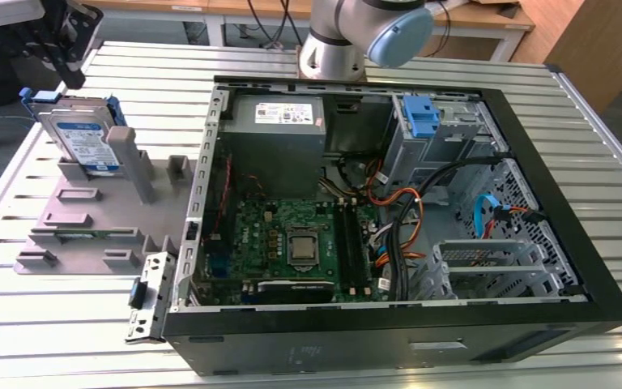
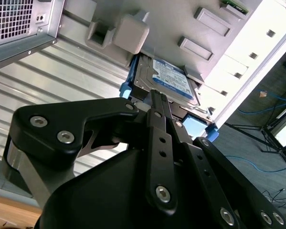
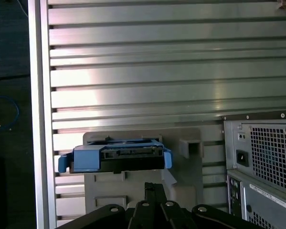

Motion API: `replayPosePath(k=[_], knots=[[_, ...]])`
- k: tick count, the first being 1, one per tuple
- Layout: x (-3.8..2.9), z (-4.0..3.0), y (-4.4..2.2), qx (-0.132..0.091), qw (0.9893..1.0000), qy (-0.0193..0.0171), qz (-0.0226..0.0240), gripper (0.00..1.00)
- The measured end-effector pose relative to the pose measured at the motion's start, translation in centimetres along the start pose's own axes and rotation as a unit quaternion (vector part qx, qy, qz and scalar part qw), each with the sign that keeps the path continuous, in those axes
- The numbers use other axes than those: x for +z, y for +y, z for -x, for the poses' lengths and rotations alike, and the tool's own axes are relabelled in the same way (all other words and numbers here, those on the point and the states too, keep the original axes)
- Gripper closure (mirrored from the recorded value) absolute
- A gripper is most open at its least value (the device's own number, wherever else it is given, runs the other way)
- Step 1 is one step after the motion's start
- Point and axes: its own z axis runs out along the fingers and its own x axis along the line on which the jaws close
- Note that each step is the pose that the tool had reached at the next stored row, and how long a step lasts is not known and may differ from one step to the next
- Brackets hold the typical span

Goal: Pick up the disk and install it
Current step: 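Reach for the disk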

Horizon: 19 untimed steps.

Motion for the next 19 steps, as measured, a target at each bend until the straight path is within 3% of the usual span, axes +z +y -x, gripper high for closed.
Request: replayPosePath(k=[4, 14, 19], knots=[[0.15, -0.41, 0.39, 0.0, 1.0, 0.0, 0.0, 0.89], [1.03, -2.54, 1.33, 0.0, 1.0, 0.0001, -0.0017, 0.89], [1.48, -2.75, 1.3, -0.001, 1.0, 0.0031, -0.0036, 0.89]])
